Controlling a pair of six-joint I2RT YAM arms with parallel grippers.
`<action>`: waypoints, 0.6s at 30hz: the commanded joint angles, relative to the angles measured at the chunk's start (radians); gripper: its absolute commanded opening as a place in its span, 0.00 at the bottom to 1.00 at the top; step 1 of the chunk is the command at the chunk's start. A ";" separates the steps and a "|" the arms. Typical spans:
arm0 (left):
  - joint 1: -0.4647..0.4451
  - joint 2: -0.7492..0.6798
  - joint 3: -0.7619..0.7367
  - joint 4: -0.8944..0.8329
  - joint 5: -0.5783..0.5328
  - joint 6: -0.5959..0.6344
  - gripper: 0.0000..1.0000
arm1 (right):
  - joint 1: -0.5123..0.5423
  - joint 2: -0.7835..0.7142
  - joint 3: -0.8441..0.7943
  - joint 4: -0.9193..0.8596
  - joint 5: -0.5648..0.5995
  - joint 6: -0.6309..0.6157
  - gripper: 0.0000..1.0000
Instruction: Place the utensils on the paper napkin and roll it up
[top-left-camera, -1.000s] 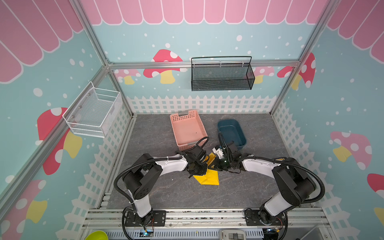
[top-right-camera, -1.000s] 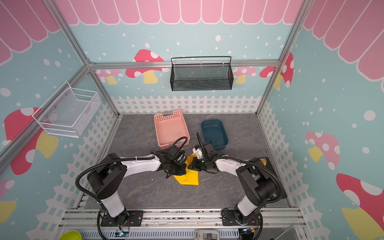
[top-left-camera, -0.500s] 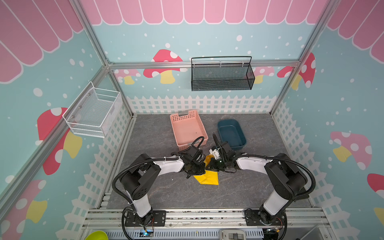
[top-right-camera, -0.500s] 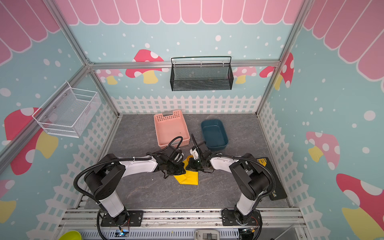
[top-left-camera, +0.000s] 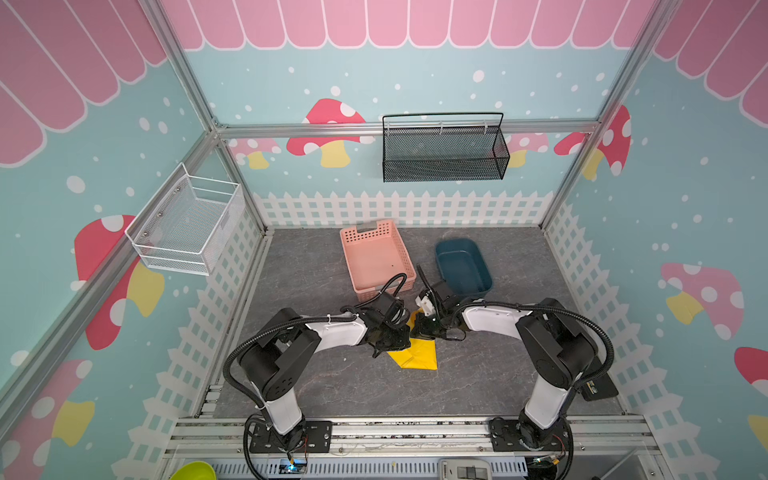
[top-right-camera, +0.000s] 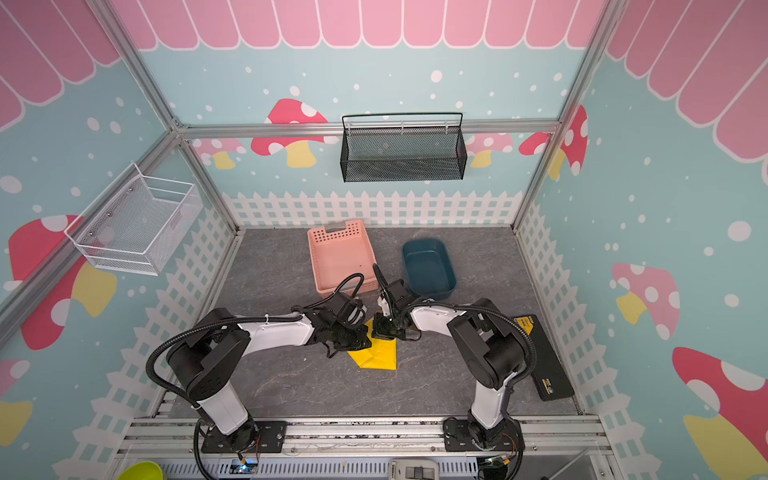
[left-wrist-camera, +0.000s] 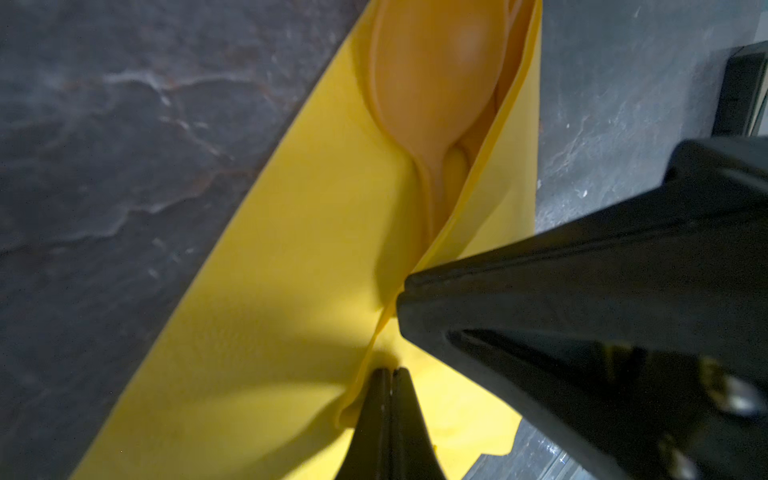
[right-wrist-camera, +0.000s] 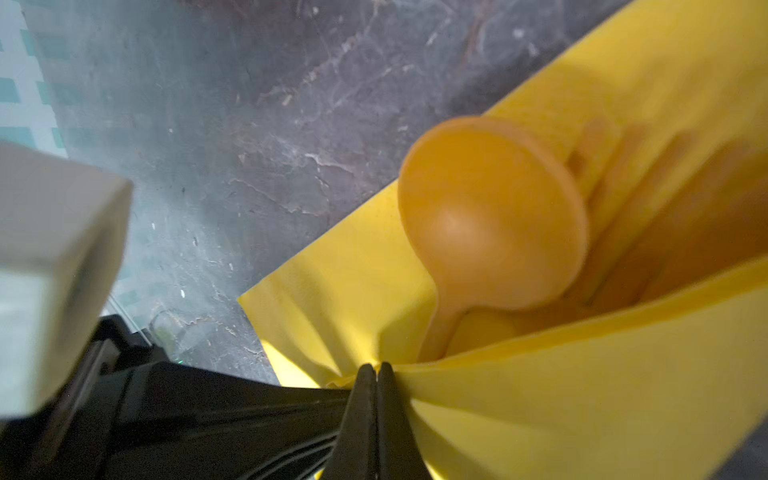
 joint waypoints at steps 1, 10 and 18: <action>0.011 -0.008 -0.037 -0.048 -0.046 -0.013 0.00 | 0.011 0.031 0.028 -0.068 0.056 -0.031 0.00; 0.010 0.013 -0.037 -0.041 -0.037 -0.027 0.00 | 0.018 0.041 0.054 -0.100 0.072 -0.051 0.00; 0.010 0.016 -0.035 -0.040 -0.033 -0.026 0.00 | 0.027 -0.039 0.070 -0.151 0.024 -0.056 0.00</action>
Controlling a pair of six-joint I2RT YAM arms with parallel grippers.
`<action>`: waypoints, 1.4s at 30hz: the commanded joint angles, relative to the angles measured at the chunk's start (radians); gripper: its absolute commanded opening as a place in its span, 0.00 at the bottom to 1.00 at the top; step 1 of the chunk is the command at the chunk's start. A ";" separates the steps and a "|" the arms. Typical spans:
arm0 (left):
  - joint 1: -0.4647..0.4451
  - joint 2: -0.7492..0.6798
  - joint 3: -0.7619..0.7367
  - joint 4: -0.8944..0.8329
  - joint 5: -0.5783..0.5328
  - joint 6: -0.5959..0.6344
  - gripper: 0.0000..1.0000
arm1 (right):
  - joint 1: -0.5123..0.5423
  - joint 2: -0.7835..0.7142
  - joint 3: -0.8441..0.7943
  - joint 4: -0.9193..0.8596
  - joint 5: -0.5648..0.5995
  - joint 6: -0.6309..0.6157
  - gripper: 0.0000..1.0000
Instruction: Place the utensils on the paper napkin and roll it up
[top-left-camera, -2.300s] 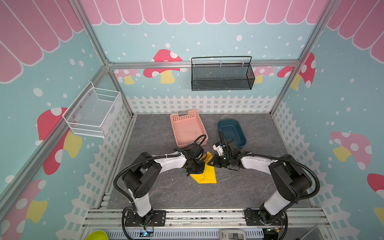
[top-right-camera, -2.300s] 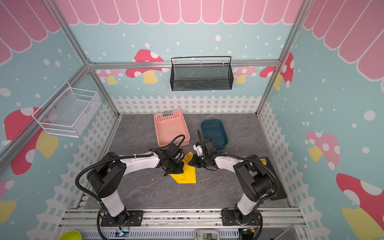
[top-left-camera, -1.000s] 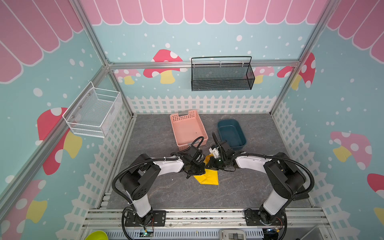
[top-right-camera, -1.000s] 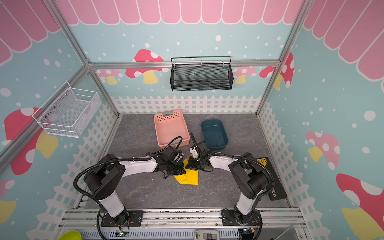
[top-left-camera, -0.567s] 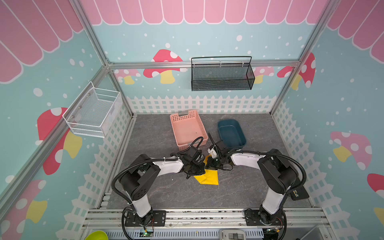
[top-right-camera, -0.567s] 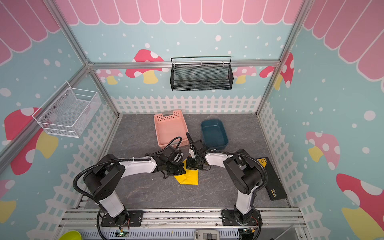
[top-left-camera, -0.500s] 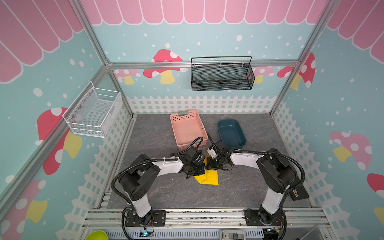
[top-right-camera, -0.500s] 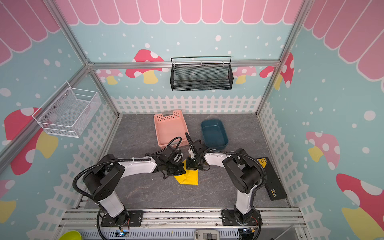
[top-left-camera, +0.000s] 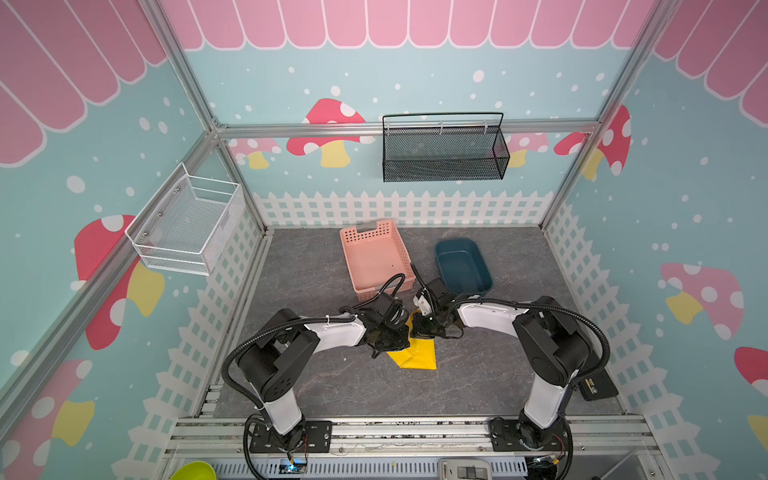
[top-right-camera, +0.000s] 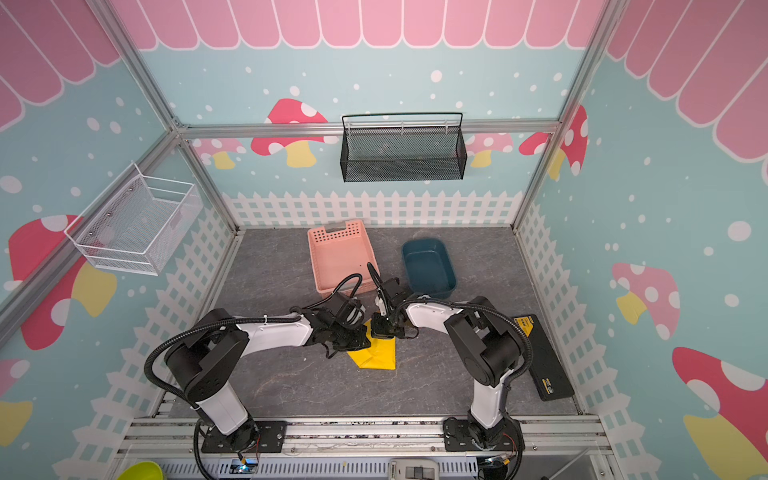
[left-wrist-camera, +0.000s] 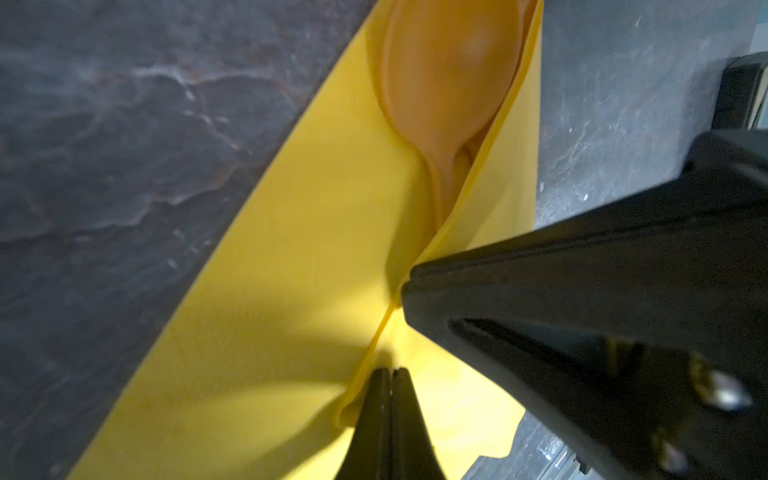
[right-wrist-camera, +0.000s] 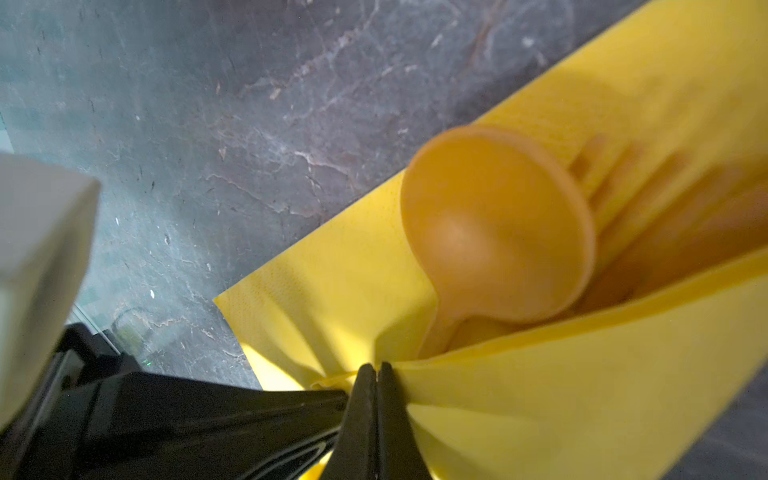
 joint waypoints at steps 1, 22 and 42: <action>0.008 0.022 -0.026 -0.045 -0.030 -0.011 0.00 | 0.018 -0.050 -0.001 -0.049 -0.020 -0.007 0.00; 0.011 0.008 -0.024 -0.052 -0.038 -0.022 0.00 | 0.057 0.003 -0.091 -0.011 0.002 0.007 0.00; 0.193 -0.301 -0.178 -0.164 -0.055 -0.096 0.24 | 0.057 0.004 -0.102 -0.016 0.004 -0.001 0.00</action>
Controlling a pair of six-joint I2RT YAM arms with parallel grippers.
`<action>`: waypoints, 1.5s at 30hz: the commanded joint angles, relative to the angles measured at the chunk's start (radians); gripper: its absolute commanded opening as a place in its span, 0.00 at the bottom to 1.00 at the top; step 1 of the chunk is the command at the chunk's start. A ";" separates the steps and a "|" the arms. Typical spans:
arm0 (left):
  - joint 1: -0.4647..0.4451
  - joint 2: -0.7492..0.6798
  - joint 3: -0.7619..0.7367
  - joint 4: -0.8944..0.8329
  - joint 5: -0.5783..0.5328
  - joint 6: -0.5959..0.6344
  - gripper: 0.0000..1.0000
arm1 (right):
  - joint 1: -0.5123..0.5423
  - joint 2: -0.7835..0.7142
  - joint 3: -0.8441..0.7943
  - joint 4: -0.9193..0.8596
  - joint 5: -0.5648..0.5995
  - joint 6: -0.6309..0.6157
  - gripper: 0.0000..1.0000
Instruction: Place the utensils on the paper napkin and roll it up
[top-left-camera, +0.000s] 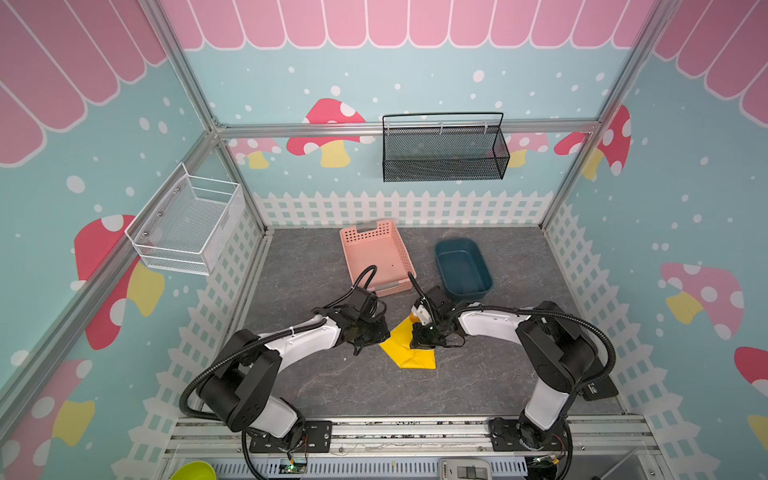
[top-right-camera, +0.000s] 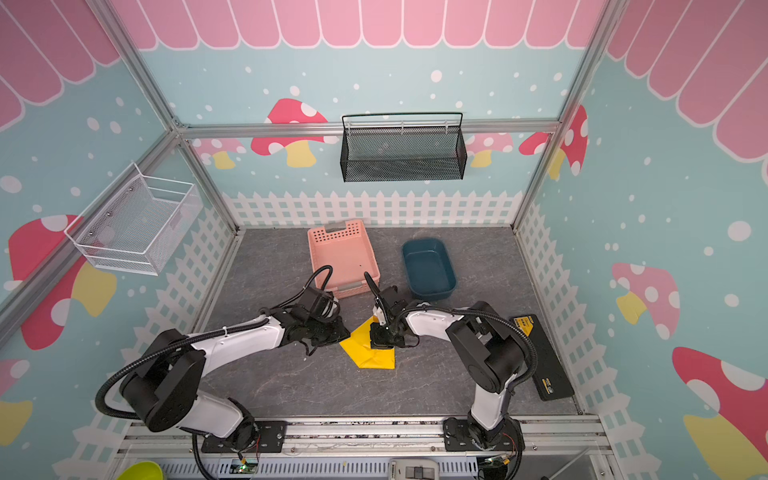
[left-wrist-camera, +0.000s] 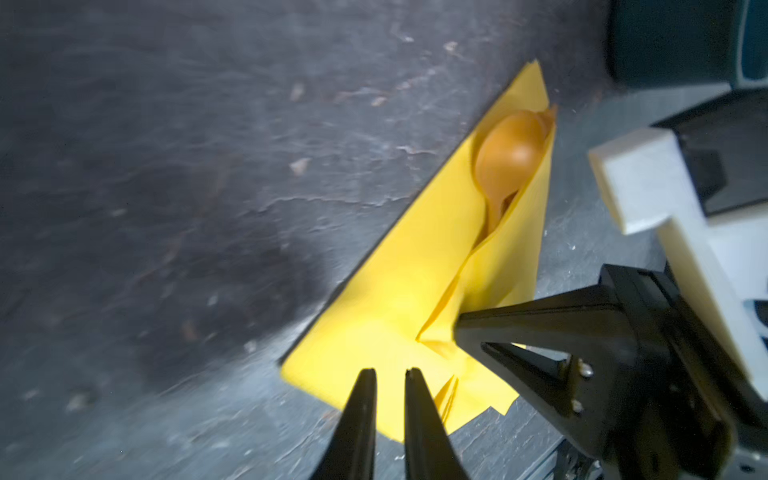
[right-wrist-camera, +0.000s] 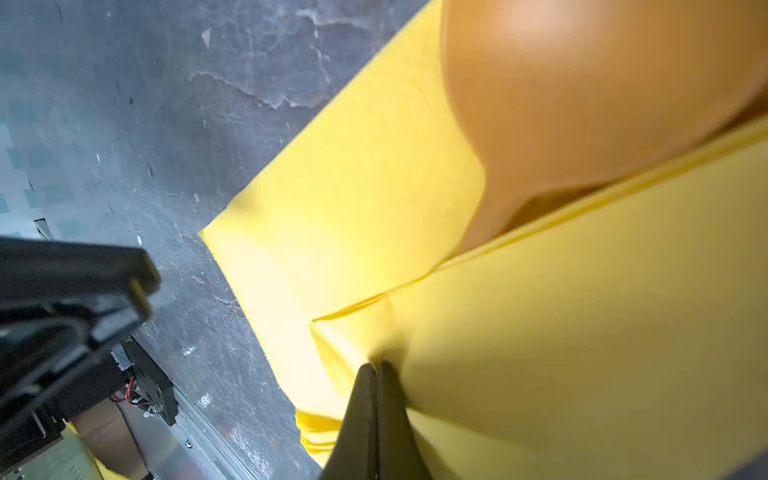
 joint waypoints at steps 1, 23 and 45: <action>0.036 -0.039 -0.056 -0.034 0.022 -0.021 0.26 | 0.010 0.033 -0.026 -0.037 0.033 -0.009 0.00; 0.051 0.182 -0.113 0.259 0.234 -0.052 0.49 | 0.010 0.031 -0.026 -0.029 0.026 -0.005 0.00; -0.006 0.079 -0.178 0.355 0.263 -0.130 0.55 | 0.010 0.032 -0.034 -0.021 0.014 -0.005 0.00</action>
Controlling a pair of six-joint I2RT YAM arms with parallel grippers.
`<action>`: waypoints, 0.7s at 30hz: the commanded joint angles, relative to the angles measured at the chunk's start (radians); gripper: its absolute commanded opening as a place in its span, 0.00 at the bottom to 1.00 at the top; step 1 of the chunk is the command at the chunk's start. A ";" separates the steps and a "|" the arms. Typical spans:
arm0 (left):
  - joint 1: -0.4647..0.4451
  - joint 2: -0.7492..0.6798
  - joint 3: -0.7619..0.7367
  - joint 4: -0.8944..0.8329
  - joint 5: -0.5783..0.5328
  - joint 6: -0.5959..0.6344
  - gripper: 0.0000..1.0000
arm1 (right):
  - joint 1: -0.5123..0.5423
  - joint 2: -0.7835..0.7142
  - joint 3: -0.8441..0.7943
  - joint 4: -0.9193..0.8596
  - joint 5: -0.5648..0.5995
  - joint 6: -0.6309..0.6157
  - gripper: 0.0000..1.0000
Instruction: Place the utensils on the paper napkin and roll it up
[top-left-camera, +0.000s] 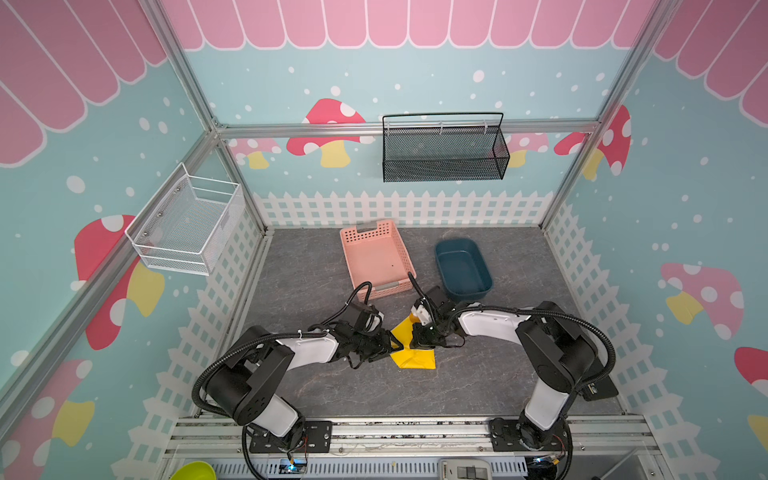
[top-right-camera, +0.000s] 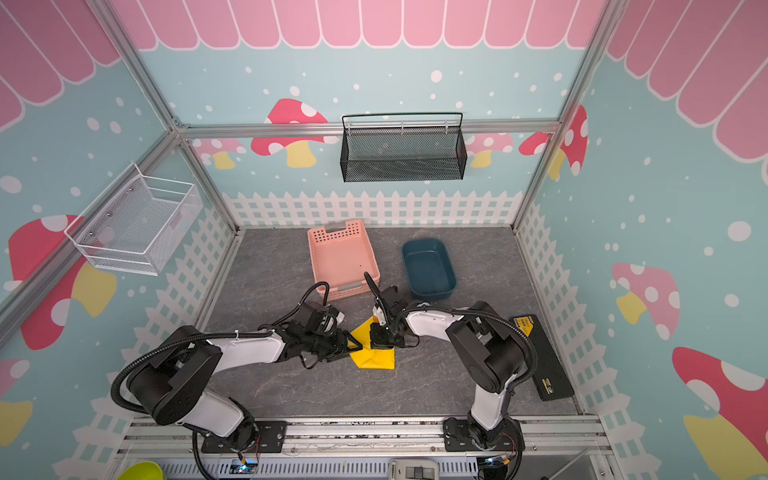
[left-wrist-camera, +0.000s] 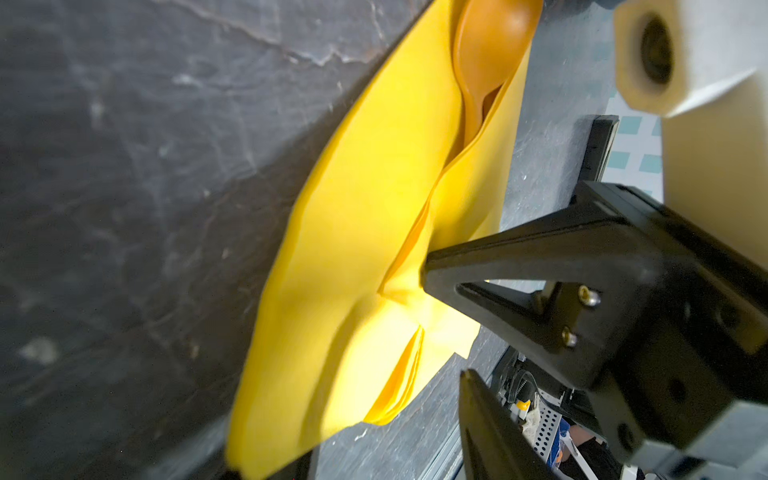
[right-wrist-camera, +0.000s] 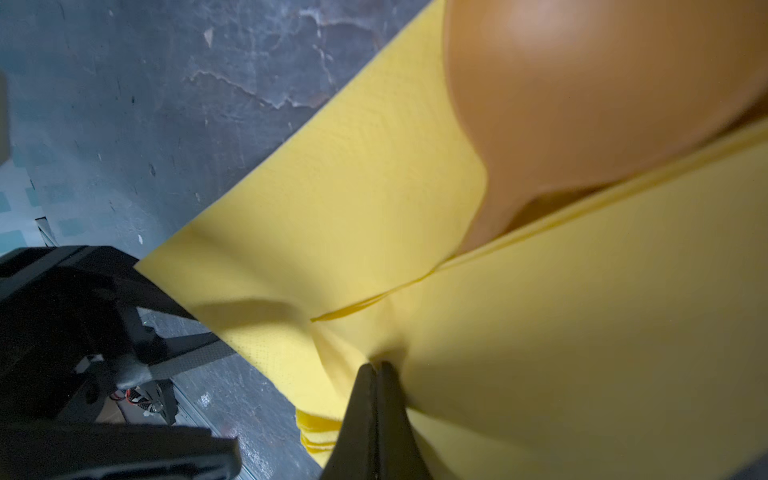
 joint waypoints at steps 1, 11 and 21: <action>0.029 -0.002 -0.009 -0.007 -0.034 -0.023 0.55 | 0.010 0.032 -0.033 -0.025 0.019 -0.002 0.00; 0.084 0.031 0.088 -0.088 -0.069 0.060 0.49 | 0.010 0.025 -0.034 -0.025 0.017 -0.004 0.00; 0.083 -0.012 0.101 -0.182 -0.115 0.114 0.34 | 0.010 0.023 -0.038 -0.024 0.017 -0.002 0.00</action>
